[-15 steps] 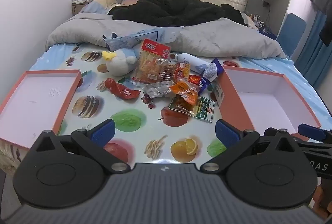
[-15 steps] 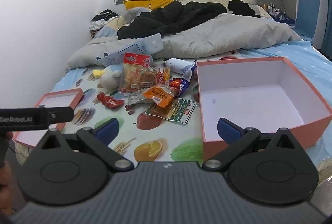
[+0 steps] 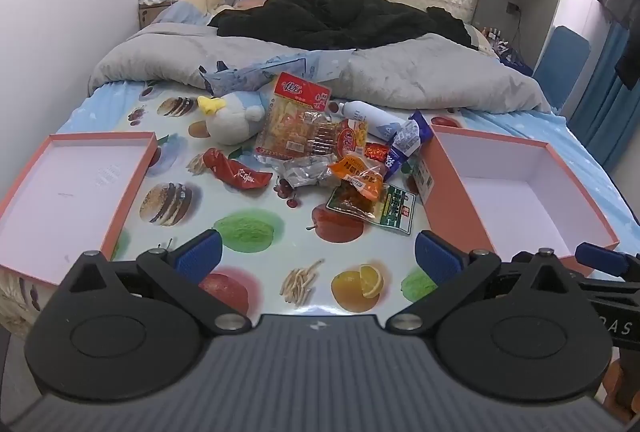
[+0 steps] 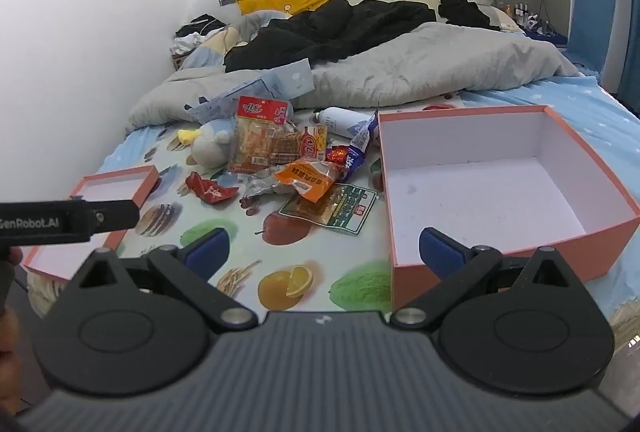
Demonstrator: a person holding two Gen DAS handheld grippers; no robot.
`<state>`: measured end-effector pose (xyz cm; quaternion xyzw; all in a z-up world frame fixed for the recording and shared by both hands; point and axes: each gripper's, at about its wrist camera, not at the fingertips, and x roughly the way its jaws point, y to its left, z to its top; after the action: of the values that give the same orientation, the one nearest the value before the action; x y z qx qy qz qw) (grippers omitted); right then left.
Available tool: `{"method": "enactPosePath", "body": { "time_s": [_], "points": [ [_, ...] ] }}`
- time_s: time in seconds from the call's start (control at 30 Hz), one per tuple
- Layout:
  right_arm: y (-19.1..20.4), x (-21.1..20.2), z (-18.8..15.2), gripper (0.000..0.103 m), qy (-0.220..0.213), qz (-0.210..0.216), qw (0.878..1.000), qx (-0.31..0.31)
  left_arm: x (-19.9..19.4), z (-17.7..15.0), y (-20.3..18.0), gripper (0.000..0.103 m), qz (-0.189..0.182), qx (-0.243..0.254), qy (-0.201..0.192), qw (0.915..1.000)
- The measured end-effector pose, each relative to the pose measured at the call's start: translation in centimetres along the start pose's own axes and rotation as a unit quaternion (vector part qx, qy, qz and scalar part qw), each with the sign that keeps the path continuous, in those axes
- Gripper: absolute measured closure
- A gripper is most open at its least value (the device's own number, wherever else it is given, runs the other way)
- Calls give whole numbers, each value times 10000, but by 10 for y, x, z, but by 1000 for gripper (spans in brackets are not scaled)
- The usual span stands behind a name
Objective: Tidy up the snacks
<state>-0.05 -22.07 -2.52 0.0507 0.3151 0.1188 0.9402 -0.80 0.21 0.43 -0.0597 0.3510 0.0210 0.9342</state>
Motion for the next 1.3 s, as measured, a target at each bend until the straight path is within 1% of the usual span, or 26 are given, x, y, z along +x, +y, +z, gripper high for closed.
{"method": "enactPosePath", "body": {
  "time_s": [0.13,0.3,0.73,0.77,0.87,1.03,1.17,1.3],
  "points": [
    [-3,2,0,0,-12,-40,10000,-10,3,-2,0,0,-21,3,-40,10000],
    [-4,4,0,0,19,-82,10000,0,10,-2,3,0,-76,-22,-2,10000],
    [-2,6,-1,0,63,-43,10000,34,9,0,2,0,-21,4,-13,10000],
    [-2,6,-2,0,70,-27,10000,32,9,0,3,0,-19,9,-9,10000],
    [-4,4,-1,0,31,233,9996,132,7,-1,1,0,-3,13,6,10000],
    [-3,4,-1,0,25,0,10000,79,8,-2,0,0,6,-2,44,10000],
    [-4,4,-2,0,4,-109,9999,126,8,-2,-1,0,-4,1,48,10000],
    [-6,5,-5,0,50,-108,9997,224,10,-3,-1,0,-1,-50,84,10000]
  ]
}}
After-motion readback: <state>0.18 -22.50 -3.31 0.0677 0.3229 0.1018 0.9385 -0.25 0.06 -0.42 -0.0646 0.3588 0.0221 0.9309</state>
